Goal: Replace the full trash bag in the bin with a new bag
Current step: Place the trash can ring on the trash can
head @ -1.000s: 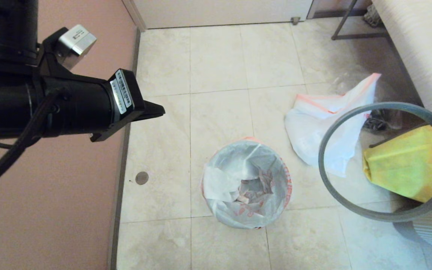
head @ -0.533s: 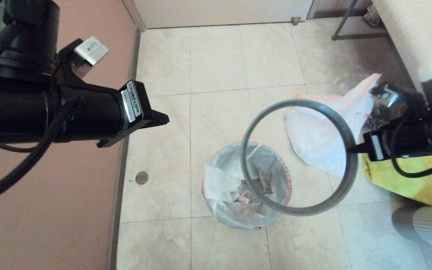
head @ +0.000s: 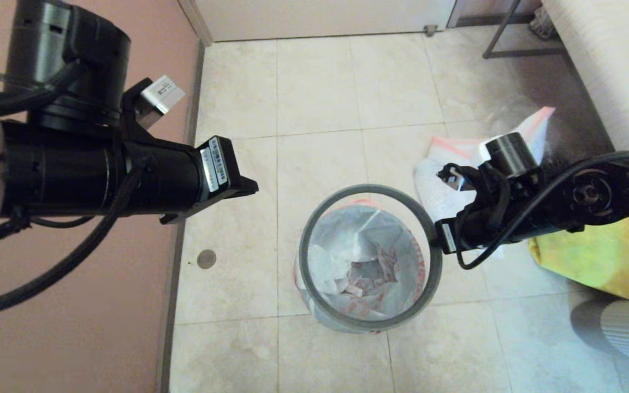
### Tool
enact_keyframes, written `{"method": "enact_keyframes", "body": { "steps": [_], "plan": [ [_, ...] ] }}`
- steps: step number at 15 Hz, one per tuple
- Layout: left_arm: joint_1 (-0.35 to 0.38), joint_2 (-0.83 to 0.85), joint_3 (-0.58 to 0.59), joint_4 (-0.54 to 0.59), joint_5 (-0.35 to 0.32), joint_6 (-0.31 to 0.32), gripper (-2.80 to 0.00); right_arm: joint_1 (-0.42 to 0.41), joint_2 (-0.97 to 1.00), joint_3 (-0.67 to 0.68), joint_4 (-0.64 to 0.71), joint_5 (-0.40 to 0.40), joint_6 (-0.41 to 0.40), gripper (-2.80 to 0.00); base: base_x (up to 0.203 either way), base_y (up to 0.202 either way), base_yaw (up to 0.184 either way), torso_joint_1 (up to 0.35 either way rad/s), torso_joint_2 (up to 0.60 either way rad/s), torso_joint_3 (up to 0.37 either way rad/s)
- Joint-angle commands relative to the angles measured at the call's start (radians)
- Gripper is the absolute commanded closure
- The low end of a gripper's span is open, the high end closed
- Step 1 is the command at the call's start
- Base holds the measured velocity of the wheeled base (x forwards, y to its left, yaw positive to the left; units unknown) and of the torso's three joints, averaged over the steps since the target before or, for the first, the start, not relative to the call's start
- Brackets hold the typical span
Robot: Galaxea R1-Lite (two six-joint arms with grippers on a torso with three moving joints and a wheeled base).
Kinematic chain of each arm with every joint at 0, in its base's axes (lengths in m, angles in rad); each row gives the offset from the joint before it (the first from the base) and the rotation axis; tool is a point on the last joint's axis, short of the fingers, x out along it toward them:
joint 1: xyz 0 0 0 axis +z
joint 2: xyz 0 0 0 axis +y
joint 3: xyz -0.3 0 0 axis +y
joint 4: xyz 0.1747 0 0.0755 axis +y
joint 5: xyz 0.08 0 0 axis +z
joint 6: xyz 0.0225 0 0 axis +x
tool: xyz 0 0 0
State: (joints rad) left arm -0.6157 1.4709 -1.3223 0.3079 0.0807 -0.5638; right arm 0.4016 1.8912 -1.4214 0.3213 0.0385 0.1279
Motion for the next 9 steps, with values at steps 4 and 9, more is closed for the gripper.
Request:
{"method": "enact_keyframes", "body": {
  "steps": [4,9],
  "plan": [
    [-0.001,0.011,-0.001,0.000,0.001,-0.004,0.00,0.026,0.099,-0.037,0.004,-0.001,0.000,0.00,0.000,0.000,0.000,0.000,0.00,0.000],
    [-0.008,-0.009,-0.001,-0.010,0.008,-0.004,0.00,0.028,0.162,-0.094,-0.002,-0.081,-0.003,0.00,0.000,0.000,0.000,0.000,0.00,0.000]
  ]
}}
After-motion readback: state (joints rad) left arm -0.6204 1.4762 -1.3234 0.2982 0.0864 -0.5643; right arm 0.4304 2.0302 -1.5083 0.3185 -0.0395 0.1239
